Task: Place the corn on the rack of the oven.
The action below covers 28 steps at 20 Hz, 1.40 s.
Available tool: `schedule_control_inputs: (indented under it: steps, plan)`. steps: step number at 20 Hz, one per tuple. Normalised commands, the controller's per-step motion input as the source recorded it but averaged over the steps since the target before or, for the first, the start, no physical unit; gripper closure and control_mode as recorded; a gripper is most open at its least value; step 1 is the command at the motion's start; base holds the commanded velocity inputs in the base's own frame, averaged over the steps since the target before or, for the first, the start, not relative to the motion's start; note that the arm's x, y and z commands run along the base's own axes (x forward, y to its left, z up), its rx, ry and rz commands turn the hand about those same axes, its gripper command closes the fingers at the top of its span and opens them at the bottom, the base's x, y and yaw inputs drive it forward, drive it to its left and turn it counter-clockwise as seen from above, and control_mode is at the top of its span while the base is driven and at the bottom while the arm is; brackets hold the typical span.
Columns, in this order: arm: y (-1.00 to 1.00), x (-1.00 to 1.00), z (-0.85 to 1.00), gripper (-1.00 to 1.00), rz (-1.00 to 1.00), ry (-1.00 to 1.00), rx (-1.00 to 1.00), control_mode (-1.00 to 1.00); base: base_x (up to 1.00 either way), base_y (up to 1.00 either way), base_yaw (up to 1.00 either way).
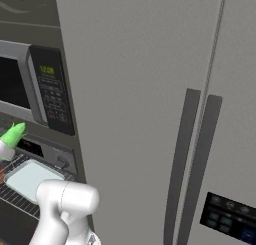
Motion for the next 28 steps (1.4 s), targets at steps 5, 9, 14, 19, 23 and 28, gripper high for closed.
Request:
schedule_control_inputs:
  steps: [5,9,14,19,23,28]
  plan:
    - [1.00,0.23,-0.92,1.00,-0.07,-0.14,0.12,-1.00,0.00,0.00,0.00]
    - [1.00,0.46,-1.00,1.00,0.00,0.00,0.17,-1.00,0.00,0.00,0.00]
    - [1.00,0.46,-1.00,1.00,0.00,0.00,0.06,-1.00,0.00,0.00,0.00]
    - [0.61,0.52,-0.69,1.00,-0.04,0.06,-0.11,-1.00,0.00,0.00,0.00]
    - [0.16,0.56,-0.55,1.00,-0.04,0.19,-0.08,-1.00,0.00,0.00,0.00]
    - [0.27,0.27,-0.38,1.00,-0.07,0.11,-0.13,-1.00,0.00,0.00,0.00]
